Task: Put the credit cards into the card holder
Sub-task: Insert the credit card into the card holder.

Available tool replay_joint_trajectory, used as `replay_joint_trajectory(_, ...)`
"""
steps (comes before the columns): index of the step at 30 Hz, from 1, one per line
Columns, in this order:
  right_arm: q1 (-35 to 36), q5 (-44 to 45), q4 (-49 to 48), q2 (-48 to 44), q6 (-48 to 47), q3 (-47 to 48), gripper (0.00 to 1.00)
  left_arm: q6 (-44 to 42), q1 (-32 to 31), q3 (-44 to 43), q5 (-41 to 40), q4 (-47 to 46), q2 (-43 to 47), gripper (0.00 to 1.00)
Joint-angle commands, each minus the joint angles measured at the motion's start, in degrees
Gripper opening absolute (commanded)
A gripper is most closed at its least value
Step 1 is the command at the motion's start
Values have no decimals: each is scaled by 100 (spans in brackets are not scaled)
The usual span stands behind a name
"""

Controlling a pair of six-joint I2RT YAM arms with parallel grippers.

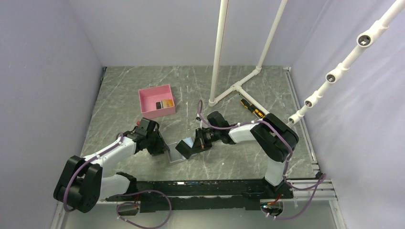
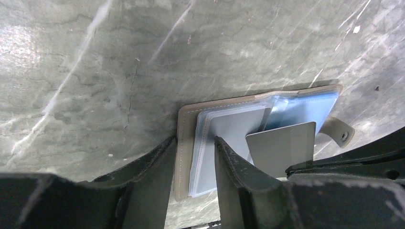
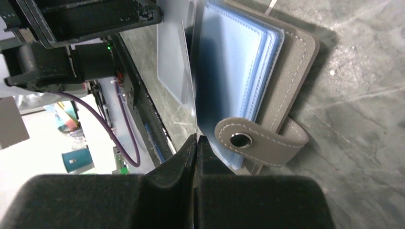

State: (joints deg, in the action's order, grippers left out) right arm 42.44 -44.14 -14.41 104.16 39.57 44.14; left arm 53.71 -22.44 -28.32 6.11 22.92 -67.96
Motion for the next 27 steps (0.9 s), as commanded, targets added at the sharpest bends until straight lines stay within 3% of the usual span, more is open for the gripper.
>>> replay_joint_trajectory(1,70,-39,-645,139,237,148,0,-60,-45,279,-550,332,-138,42)
replay_joint_trajectory(13,72,629,432,-615,65,-157,0,43,-77,405,-596,350,13,43)
replay_joint_trajectory(27,197,444,346,-373,195,-9,0,24,-85,368,-596,402,64,42)
